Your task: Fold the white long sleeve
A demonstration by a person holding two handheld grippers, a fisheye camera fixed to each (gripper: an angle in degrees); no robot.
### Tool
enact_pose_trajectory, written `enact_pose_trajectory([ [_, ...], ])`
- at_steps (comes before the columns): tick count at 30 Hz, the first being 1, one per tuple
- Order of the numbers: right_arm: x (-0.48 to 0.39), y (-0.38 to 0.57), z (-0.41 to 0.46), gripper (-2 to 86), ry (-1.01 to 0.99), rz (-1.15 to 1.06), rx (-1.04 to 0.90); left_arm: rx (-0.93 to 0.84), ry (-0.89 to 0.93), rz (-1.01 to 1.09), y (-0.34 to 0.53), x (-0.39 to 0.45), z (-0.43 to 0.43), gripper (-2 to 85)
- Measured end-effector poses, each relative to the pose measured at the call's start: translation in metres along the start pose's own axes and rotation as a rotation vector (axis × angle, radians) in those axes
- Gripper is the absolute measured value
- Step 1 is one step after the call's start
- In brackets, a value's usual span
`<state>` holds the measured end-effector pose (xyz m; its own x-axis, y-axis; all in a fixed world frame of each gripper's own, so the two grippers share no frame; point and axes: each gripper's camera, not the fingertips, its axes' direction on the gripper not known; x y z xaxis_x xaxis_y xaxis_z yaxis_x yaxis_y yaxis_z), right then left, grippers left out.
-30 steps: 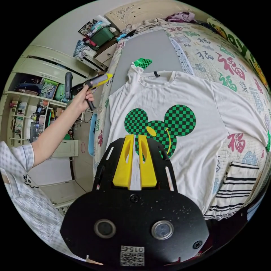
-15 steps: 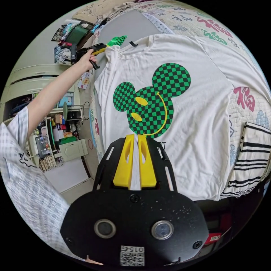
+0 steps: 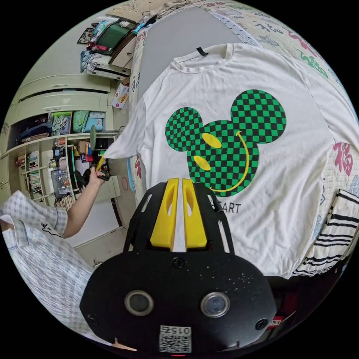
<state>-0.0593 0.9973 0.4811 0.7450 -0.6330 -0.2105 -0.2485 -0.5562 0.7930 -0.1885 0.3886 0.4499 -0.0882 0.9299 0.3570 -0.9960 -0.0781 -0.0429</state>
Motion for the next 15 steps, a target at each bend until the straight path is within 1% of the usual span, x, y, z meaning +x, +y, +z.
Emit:
enact_pose_trajectory([
  [1,0.001,0.001,0.005,0.7,-0.005,0.002,-0.004,-0.058,-0.006,-0.036,0.001,-0.016,0.009,4.1],
  [2,0.002,0.004,0.014,0.7,-0.010,0.002,-0.015,-0.148,-0.017,-0.144,0.005,-0.046,0.024,4.8],
  [3,0.003,0.008,0.022,0.7,-0.004,-0.006,-0.028,-0.168,-0.001,-0.266,0.012,-0.068,0.028,5.1],
  [5,0.004,0.014,0.031,0.7,0.025,-0.018,-0.047,-0.127,0.096,-0.307,0.022,-0.081,0.026,5.7],
  [7,0.009,0.021,0.039,0.7,0.057,-0.022,-0.060,-0.170,0.143,-0.248,0.025,-0.075,0.028,6.0],
  [9,0.021,0.028,0.044,0.7,0.083,-0.017,-0.059,-0.291,0.217,-0.067,0.028,-0.043,0.035,6.2],
  [10,0.024,0.029,0.044,0.8,0.093,-0.016,-0.055,-0.319,0.238,-0.008,0.030,-0.032,0.037,6.3],
  [12,0.044,0.032,0.042,1.0,0.143,0.002,-0.031,-0.401,0.290,0.230,0.040,0.020,0.039,6.4],
  [13,0.049,0.032,0.041,1.0,0.150,0.007,-0.028,-0.412,0.297,0.281,0.043,0.032,0.039,6.5],
  [15,0.076,0.035,0.041,1.5,0.162,0.050,-0.019,-0.422,0.369,0.429,0.055,0.075,0.039,6.7],
])
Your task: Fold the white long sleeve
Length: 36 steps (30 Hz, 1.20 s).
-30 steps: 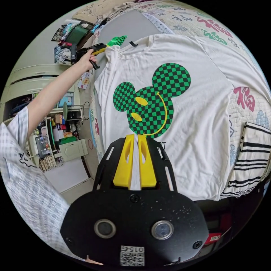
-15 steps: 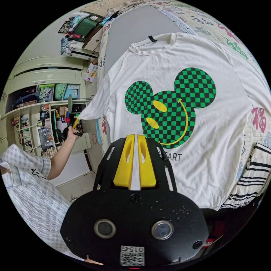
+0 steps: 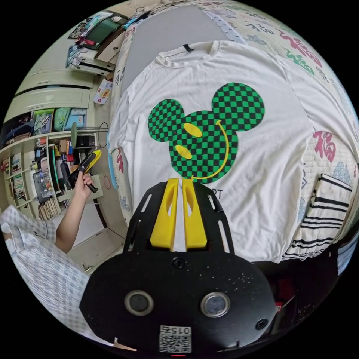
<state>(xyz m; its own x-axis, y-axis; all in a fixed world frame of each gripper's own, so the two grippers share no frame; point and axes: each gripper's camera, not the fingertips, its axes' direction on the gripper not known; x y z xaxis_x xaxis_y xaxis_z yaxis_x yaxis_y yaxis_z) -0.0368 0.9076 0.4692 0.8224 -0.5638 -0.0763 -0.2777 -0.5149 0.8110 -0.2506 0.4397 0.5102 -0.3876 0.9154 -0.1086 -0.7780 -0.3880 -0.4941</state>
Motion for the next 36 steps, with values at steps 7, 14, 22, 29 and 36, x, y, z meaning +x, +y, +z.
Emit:
enact_pose_trajectory([
  [7,0.070,-0.006,-0.026,4.8,0.084,0.025,0.134,0.018,-0.006,0.241,-0.050,0.075,0.038,9.3],
  [14,0.121,-0.148,-0.082,7.6,0.285,-0.101,0.253,-0.058,-0.081,0.418,-0.138,0.160,0.111,9.5],
  [22,0.131,-0.253,-0.068,11.0,0.298,-0.190,0.195,-0.157,-0.266,0.506,-0.149,0.207,0.173,9.3],
  [29,0.105,-0.233,-0.035,3.8,0.410,-0.399,0.059,-0.184,-0.289,0.655,-0.121,0.229,0.184,2.5],
  [36,0.079,-0.226,-0.095,-0.8,0.553,-0.378,0.251,-0.019,-0.283,0.553,-0.130,0.228,0.158,-0.3],
])
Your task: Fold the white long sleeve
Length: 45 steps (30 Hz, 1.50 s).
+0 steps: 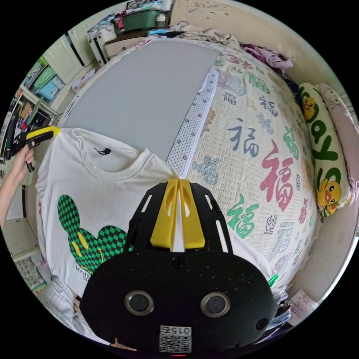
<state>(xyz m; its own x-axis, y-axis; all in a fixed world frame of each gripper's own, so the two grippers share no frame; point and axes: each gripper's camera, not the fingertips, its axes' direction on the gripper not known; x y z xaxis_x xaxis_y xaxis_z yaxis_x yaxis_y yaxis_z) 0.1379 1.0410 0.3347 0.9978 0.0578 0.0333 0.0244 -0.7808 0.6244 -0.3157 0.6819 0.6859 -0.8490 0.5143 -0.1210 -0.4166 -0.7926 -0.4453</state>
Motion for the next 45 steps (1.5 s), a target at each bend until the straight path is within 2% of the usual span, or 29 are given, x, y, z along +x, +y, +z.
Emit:
enact_pose_trajectory([
  [4,-0.010,-0.014,-0.007,0.1,0.068,0.005,-0.016,-0.020,-0.019,-0.049,0.008,-0.003,0.013,-0.2],
  [7,0.004,-0.018,-0.003,4.0,0.015,0.125,-0.100,-0.084,-0.060,-0.158,0.024,-0.011,0.028,0.2],
  [10,0.042,0.007,-0.052,5.1,-0.155,0.296,0.019,0.029,-0.046,-0.296,0.058,-0.029,-0.002,0.8],
  [12,0.064,0.049,-0.103,5.2,-0.265,0.318,0.107,0.142,0.051,-0.342,0.109,-0.036,-0.042,1.2],
  [16,0.060,0.134,-0.172,5.7,-0.359,0.249,0.100,0.077,0.103,-0.389,0.216,-0.027,-0.077,1.8],
  [20,-0.001,0.238,-0.209,6.8,-0.389,0.142,-0.088,-0.100,0.160,-0.597,0.350,-0.005,-0.084,3.2],
  [22,-0.023,0.283,-0.211,7.5,-0.411,0.178,-0.189,-0.128,0.187,-0.671,0.389,0.006,-0.083,4.2],
  [23,-0.025,0.315,-0.211,8.0,-0.440,0.266,-0.240,-0.137,0.196,-0.686,0.401,0.010,-0.081,4.9],
  [27,0.008,0.405,-0.209,11.3,-0.418,0.560,-0.371,-0.010,0.234,-0.657,0.373,0.002,-0.069,8.5],
  [30,0.031,0.440,-0.213,12.7,-0.433,0.668,-0.440,0.003,0.266,-0.653,0.330,-0.011,-0.036,9.1],
  [36,0.034,0.437,-0.240,10.7,-0.416,0.640,-0.464,-0.025,0.315,-0.712,0.279,-0.020,0.009,3.0],
  [38,0.029,0.430,-0.247,9.7,-0.402,0.621,-0.482,-0.044,0.291,-0.705,0.275,-0.024,0.009,1.7],
  [42,0.028,0.418,-0.270,8.2,-0.392,0.565,-0.510,-0.078,0.116,-0.550,0.264,-0.017,-0.005,2.2],
  [45,0.030,0.415,-0.295,8.6,-0.431,0.565,-0.499,-0.069,0.123,-0.544,0.279,-0.002,-0.017,4.5],
])
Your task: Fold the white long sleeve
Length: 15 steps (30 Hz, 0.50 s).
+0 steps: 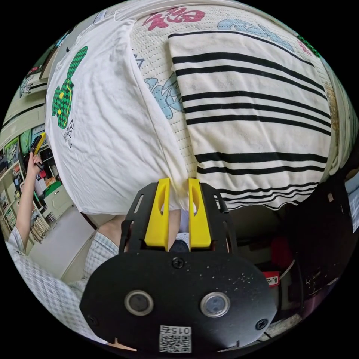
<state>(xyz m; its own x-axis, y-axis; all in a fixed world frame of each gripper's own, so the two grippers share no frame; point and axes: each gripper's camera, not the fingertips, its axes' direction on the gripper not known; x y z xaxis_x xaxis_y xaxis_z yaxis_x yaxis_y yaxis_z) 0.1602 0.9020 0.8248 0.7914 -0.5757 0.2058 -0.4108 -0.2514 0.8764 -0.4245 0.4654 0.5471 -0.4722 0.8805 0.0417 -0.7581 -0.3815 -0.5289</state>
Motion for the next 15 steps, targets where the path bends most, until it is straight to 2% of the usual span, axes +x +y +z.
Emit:
enact_pose_trajectory([
  [4,-0.005,0.018,-0.021,9.2,-0.027,0.017,0.003,-0.064,0.033,0.036,0.065,0.007,-0.012,6.4],
  [9,-0.026,0.037,-0.042,9.6,-0.054,0.018,0.002,-0.291,-0.053,0.036,0.191,0.016,-0.016,7.4],
  [15,-0.074,0.049,-0.065,6.9,0.041,-0.034,-0.031,-0.339,-0.071,-0.015,0.248,0.038,-0.003,5.8],
])
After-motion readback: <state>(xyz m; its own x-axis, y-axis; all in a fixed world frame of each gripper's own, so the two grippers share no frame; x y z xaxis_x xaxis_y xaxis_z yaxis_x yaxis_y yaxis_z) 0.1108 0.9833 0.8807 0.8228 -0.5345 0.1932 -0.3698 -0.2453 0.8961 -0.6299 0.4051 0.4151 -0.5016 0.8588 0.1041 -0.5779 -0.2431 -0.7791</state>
